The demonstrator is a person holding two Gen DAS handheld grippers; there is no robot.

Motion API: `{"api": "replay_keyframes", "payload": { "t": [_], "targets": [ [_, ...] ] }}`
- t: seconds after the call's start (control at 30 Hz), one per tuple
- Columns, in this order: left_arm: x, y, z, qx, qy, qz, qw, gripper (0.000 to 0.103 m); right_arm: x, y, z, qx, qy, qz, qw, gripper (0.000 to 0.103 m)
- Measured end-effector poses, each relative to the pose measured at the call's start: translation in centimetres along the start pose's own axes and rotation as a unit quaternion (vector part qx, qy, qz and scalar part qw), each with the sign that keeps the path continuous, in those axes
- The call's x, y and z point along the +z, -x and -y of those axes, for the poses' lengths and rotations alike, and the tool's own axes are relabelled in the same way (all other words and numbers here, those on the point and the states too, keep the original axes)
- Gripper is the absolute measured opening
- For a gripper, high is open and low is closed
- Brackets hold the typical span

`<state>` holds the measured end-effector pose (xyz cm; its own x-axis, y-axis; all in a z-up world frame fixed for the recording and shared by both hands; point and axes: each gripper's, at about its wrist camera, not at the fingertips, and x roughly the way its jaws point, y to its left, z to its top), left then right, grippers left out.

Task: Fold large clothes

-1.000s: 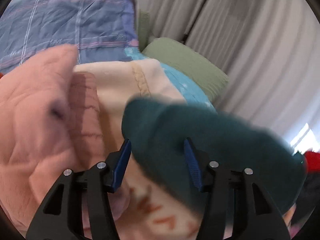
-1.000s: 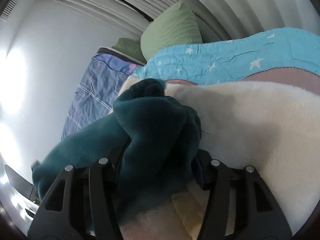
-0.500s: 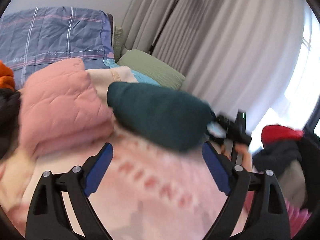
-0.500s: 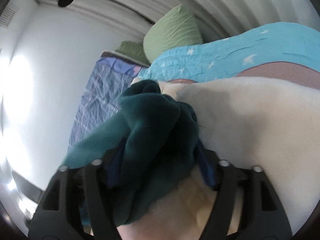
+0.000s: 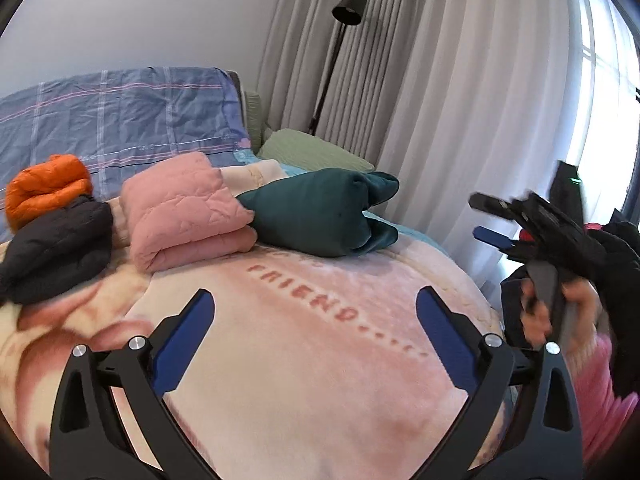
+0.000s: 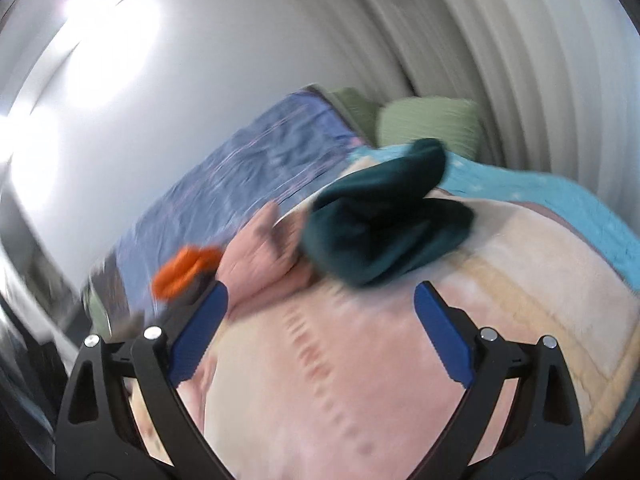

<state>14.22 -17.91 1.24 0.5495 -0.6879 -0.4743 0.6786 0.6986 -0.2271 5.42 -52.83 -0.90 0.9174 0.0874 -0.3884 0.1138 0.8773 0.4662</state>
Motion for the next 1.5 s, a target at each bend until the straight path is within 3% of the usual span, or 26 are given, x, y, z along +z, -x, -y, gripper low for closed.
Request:
{"api": "replay_keyframes", "payload": {
  "t": [0.1, 0.2, 0.33, 0.47, 0.67, 0.77, 0.9, 1.5],
  "targets": [
    [-0.9, 2.6, 1.1, 0.050, -0.010, 0.010, 0.9987, 0.102, -3.5, 2.3, -4.6, 0.001, 0.074, 0.012, 0.997, 0.097],
    [-2.0, 5.3, 2.1, 0.118, -0.034, 0.022, 0.9922, 0.102, -7.3, 4.5, -7.7, -0.044, 0.140, 0.059, 0.987, 0.101],
    [-2.7, 7.3, 2.9, 0.170, -0.038, 0.023, 0.9845, 0.102, -9.9, 6.4, -8.6, -0.094, 0.162, 0.087, 0.978, 0.101],
    [-3.1, 8.6, 4.1, 0.176, -0.050, 0.036, 0.9825, 0.102, -10.2, 8.4, -8.2, -0.124, 0.133, 0.096, 0.979, 0.101],
    [-3.8, 9.2, 6.5, 0.211, -0.089, 0.054, 0.9719, 0.102, -11.5, 9.9, -10.7, -0.141, 0.184, 0.111, 0.967, 0.101],
    [-4.5, 9.9, 7.3, 0.209, -0.110, 0.058, 0.9700, 0.102, -11.8, 9.8, -11.1, -0.135, 0.180, 0.108, 0.968, 0.101],
    [-5.4, 10.5, 7.6, 0.233, -0.120, 0.061, 0.9631, 0.102, -12.0, 9.1, -11.1, -0.136, 0.156, 0.089, 0.974, 0.101],
    [-6.5, 10.7, 7.2, 0.206, -0.117, 0.026, 0.9711, 0.102, -12.2, 7.6, -9.5, -0.145, 0.114, 0.043, 0.982, 0.101]
  ]
}}
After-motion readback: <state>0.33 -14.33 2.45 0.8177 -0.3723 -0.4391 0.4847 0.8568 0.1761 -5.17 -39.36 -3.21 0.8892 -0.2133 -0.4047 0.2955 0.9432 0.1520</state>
